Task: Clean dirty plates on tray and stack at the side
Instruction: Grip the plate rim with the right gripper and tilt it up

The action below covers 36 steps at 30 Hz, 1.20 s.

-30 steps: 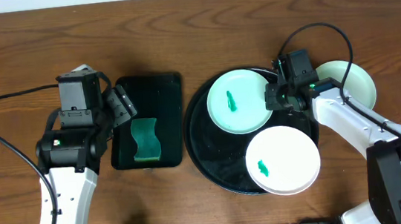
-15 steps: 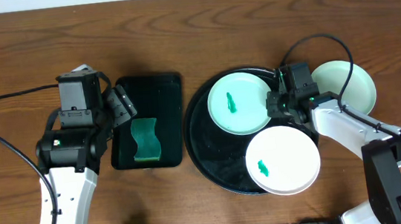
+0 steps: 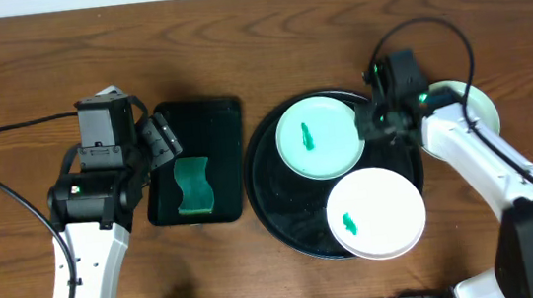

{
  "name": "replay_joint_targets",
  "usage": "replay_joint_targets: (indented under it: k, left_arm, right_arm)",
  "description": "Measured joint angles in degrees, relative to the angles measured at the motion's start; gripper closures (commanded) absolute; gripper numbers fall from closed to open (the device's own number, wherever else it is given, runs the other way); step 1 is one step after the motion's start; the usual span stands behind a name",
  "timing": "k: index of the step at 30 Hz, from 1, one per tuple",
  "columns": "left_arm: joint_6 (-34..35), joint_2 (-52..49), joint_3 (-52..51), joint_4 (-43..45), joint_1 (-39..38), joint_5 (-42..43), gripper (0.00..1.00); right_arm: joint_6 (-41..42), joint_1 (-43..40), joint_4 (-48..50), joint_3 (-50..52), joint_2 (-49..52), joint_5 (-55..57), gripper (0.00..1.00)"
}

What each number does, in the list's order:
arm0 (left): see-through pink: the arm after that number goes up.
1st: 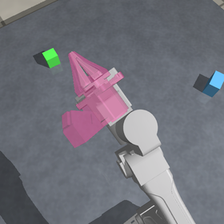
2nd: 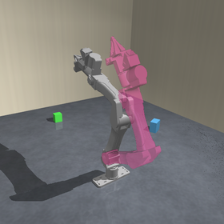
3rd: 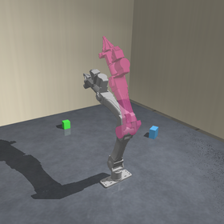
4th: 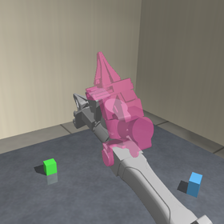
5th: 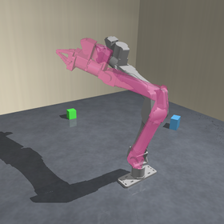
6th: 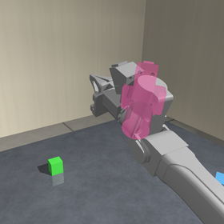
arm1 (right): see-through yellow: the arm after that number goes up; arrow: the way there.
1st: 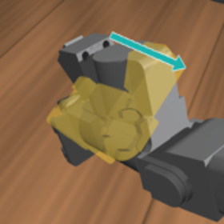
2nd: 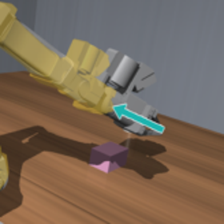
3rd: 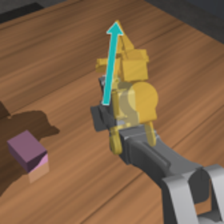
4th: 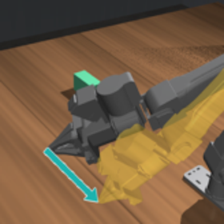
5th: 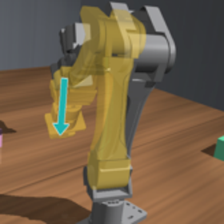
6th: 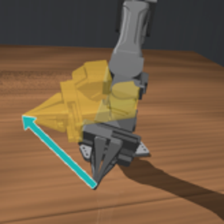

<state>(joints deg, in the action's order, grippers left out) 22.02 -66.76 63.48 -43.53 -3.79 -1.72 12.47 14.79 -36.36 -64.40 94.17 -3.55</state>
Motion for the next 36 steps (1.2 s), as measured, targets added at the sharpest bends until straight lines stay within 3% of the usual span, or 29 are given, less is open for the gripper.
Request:
replay_joint_targets:
  k: [4, 12, 14, 19, 21, 35, 36]
  left_arm:
    - [0.0, 0.0, 0.0, 0.0, 0.0, 0.0, 0.2]
    - [0.0, 0.0, 0.0, 0.0, 0.0, 0.0, 0.2]
    - [0.0, 0.0, 0.0, 0.0, 0.0, 0.0, 0.2]
    - [0.0, 0.0, 0.0, 0.0, 0.0, 0.0, 0.2]
    - [0.0, 0.0, 0.0, 0.0, 0.0, 0.0, 0.2]
    - [0.0, 0.0, 0.0, 0.0, 0.0, 0.0, 0.2]
    - [0.0, 0.0, 0.0, 0.0, 0.0, 0.0, 0.2]
  right_arm:
    - [-2.4, 0.0, -4.8, -3.8, -1.4, 0.0, 0.34]
    - [-3.8, 0.0, -4.6, -2.1, -1.6, 0.2, 0.28]
    - [-4.1, 0.0, -2.3, -0.8, -1.6, 0.2, 0.33]
    - [-4.9, 0.0, 2.9, 1.2, -1.5, 0.3, 0.6]
    - [-5.2, 0.0, 3.4, 1.2, -1.5, 0.3, 0.67]
    - [-5.4, 0.1, 3.8, 1.2, -1.5, 0.2, 0.63]
    - [-5.5, 0.2, 3.9, 1.2, -1.5, 0.2, 0.6]
